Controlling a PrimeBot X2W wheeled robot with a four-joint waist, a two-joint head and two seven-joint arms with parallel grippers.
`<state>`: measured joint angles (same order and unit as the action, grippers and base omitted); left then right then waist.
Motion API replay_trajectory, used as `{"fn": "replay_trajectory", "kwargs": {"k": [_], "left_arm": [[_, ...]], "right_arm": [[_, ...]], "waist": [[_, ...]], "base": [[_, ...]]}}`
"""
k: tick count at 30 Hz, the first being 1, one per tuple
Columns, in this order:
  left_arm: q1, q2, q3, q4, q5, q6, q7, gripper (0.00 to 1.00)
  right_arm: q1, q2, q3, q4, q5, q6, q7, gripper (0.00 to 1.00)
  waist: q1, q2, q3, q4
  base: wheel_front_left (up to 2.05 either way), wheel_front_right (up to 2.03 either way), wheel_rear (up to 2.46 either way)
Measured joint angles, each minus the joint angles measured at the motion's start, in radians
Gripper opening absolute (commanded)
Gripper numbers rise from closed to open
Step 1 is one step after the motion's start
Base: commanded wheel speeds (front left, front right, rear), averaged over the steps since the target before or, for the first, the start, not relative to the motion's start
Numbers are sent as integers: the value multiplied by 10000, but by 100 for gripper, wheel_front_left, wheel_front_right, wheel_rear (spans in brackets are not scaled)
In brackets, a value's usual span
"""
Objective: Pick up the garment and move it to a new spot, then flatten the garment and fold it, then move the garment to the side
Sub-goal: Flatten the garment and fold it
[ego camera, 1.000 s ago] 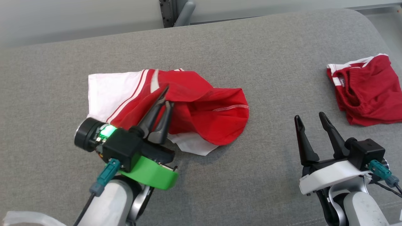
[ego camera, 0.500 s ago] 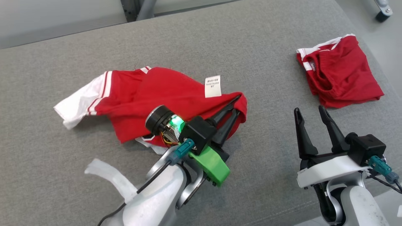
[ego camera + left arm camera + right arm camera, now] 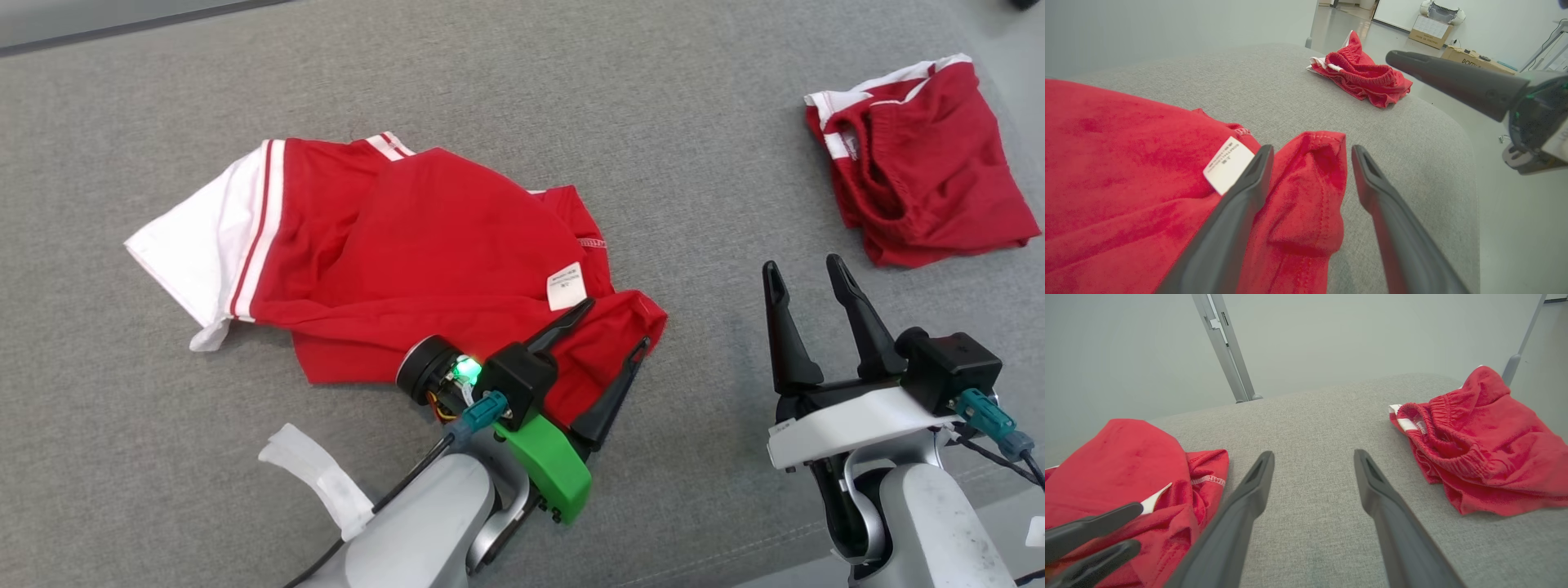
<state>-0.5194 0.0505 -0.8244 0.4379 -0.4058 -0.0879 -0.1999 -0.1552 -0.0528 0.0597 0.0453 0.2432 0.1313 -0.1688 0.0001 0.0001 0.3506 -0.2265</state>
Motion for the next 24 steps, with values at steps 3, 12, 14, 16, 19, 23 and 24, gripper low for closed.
{"fn": "replay_trajectory", "kwargs": {"k": [3, 12, 14, 16, 19, 23, 24], "left_arm": [[4, 23, -90, -267, 19, -2, -155, 100], [541, 972, 1093, -1994, 184, 1156, -500, 100], [715, 1181, 1645, -2343, 88, 1528, -566, 100], [870, 1384, 2182, -2598, 31, 1918, -571, 100], [1165, 1657, 2968, -2932, -165, 2332, -579, 100], [1561, 2034, 3983, -3346, -186, 2706, -581, 100], [1695, 2144, 4232, -3427, -186, 2746, -581, 100]], "right_arm": [[-50, -13, -29, 6, -33, 0, 58, 100], [-43, -88, -211, -142, -111, 0, 100, 100], [-38, -117, -270, -203, -150, 0, 98, 100], [-21, -163, -322, -244, -217, 0, 90, 100], [62, -186, -355, -291, -309, 0, 104, 100], [104, -226, -355, -355, -362, 0, 217, 100], [126, -242, -360, -374, -366, 0, 270, 100]], "waist": [[0, 0, -59, 266], [-1, 0, -321, 890], [0, 0, -402, 988], [0, -1, -489, 1077], [-1, -1, -649, 1189], [-1, 0, -850, 1334], [-1, -1, -895, 1369]], "base": [[0, 0, 0], [0, 0, 0], [0, 0, 0], [0, 0, 0], [0, 0, 0], [0, 0, 0], [0, 0, 0]]}}
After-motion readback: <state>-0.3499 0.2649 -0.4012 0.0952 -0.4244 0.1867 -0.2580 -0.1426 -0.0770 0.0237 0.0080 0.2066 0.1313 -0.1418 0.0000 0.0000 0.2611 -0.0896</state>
